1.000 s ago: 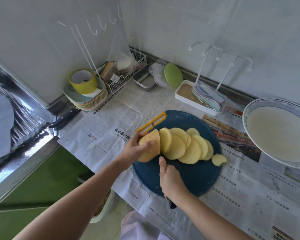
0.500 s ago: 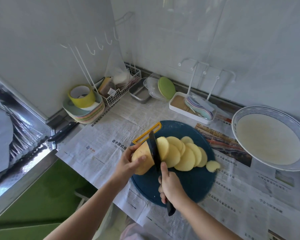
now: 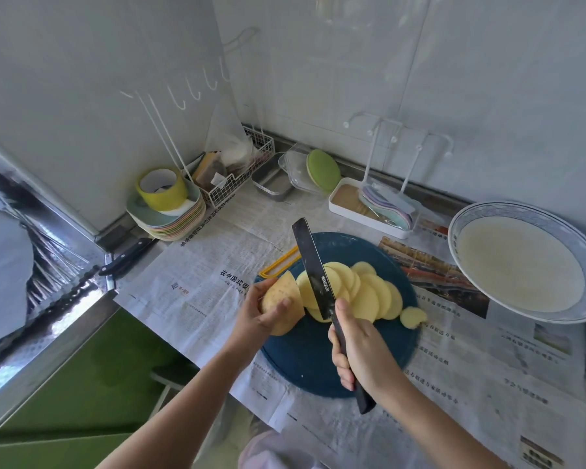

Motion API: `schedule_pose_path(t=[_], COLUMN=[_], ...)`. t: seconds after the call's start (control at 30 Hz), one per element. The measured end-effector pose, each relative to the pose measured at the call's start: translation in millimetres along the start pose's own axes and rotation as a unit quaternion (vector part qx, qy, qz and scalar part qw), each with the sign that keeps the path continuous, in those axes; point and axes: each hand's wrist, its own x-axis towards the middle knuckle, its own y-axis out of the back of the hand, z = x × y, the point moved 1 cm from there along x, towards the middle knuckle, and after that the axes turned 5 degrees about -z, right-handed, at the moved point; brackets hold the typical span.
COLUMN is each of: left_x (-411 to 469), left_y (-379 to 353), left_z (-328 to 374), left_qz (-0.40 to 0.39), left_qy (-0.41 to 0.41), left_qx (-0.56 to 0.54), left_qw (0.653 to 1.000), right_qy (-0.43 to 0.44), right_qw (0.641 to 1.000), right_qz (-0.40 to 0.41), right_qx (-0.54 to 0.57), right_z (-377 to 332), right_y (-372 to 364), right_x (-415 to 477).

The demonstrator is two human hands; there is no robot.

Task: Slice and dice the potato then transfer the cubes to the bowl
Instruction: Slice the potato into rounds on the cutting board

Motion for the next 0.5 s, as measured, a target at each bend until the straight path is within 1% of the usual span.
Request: schedule_pose_path(t=[0.3, 0.5], left_x=[-5.9, -7.1], left_y=[-9.5, -8.9], left_z=[3.1, 2.5], left_qz=[0.030, 0.028], left_qy=[-0.016, -0.012], left_qx=[-0.003, -0.008], left_qw=[0.999, 1.000], right_qy=[0.005, 0.007], right_qw=[1.000, 0.999], right_qz=[0.003, -0.003], right_qx=[-0.014, -0.031], right_z=[12.8, 16.9], right_y=[-11.8, -15.7], right_x=[-2.1, -5.1])
